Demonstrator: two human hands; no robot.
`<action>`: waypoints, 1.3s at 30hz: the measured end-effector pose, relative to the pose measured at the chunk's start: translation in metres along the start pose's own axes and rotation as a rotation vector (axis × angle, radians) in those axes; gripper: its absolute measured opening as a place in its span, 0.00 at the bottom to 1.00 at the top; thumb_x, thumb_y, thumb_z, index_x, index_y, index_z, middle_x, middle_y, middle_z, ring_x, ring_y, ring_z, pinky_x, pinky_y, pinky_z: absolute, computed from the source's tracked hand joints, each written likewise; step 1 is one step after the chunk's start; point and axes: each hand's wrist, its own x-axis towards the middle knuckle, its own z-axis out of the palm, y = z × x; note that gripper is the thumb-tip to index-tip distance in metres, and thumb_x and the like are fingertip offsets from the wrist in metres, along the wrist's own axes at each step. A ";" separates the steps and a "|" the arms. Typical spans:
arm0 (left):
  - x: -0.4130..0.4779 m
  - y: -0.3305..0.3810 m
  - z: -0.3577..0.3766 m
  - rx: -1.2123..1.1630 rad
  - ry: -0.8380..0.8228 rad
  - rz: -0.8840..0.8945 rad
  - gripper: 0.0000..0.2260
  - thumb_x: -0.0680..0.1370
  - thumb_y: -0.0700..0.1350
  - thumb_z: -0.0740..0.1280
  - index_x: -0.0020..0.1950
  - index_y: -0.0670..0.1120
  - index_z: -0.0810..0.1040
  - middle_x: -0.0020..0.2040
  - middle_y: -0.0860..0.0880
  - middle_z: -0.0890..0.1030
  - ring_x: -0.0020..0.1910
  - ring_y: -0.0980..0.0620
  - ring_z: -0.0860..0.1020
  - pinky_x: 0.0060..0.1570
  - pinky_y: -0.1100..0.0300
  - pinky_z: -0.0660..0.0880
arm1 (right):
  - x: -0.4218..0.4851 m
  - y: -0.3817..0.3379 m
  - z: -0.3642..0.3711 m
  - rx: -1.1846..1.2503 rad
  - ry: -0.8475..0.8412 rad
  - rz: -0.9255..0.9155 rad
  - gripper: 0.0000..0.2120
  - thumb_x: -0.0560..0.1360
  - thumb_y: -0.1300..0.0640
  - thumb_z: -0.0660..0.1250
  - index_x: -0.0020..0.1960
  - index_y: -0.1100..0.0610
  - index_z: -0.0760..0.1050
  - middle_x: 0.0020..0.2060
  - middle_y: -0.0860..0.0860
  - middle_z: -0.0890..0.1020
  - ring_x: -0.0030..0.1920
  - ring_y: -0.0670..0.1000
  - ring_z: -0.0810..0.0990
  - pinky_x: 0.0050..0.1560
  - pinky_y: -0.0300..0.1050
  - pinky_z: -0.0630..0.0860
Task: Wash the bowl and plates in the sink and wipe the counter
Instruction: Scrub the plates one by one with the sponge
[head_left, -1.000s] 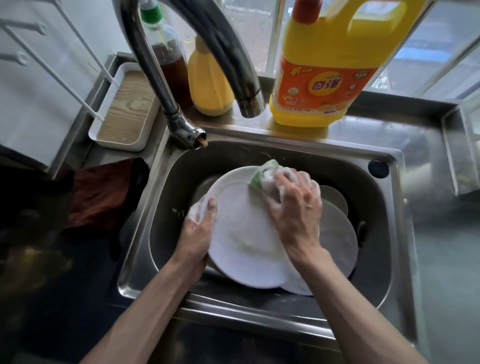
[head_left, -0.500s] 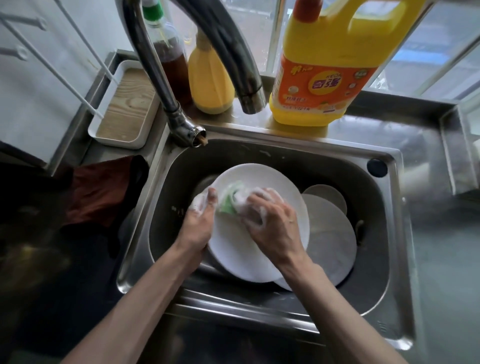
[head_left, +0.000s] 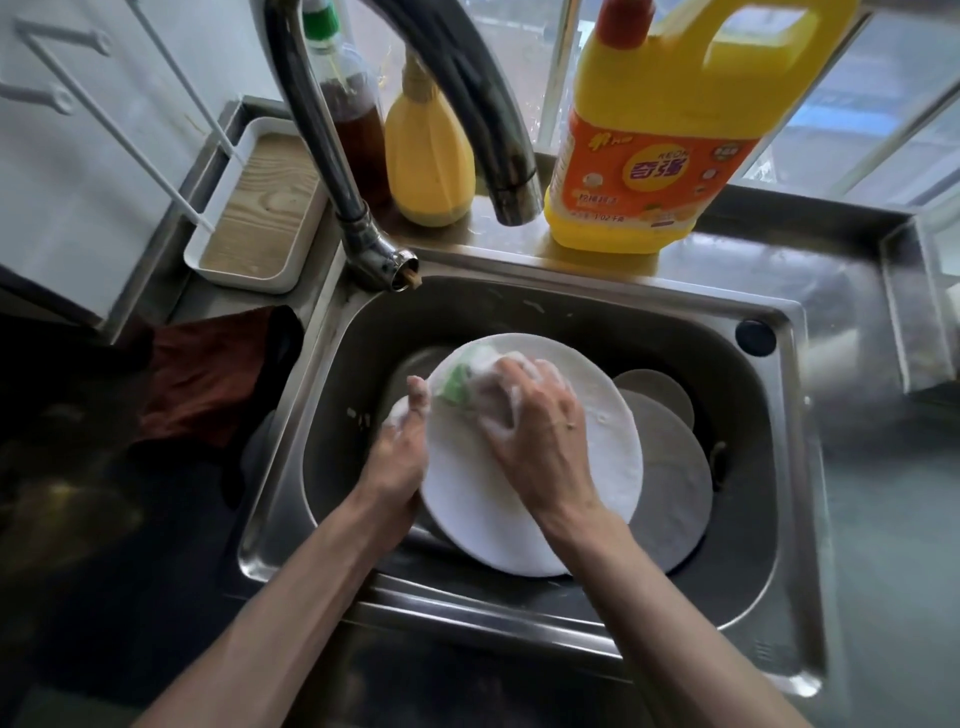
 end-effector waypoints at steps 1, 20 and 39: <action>0.001 0.002 -0.002 -0.010 -0.011 -0.011 0.32 0.76 0.69 0.54 0.63 0.46 0.81 0.56 0.41 0.86 0.57 0.41 0.85 0.58 0.45 0.81 | -0.002 -0.003 0.001 0.055 -0.041 -0.022 0.08 0.73 0.58 0.75 0.50 0.54 0.79 0.47 0.50 0.81 0.48 0.50 0.75 0.48 0.38 0.64; 0.006 0.000 0.000 -0.066 0.094 0.047 0.08 0.85 0.47 0.62 0.60 0.47 0.77 0.45 0.52 0.87 0.42 0.56 0.85 0.40 0.63 0.81 | 0.004 0.017 -0.005 -0.074 0.051 0.067 0.04 0.73 0.55 0.75 0.46 0.54 0.82 0.46 0.49 0.83 0.47 0.55 0.77 0.55 0.52 0.69; -0.002 -0.008 0.003 -0.040 -0.021 0.023 0.14 0.84 0.45 0.64 0.69 0.42 0.77 0.60 0.37 0.83 0.61 0.38 0.82 0.62 0.45 0.79 | 0.006 0.009 0.005 -0.005 0.035 -0.034 0.11 0.78 0.47 0.66 0.48 0.55 0.78 0.48 0.51 0.81 0.48 0.56 0.76 0.47 0.53 0.74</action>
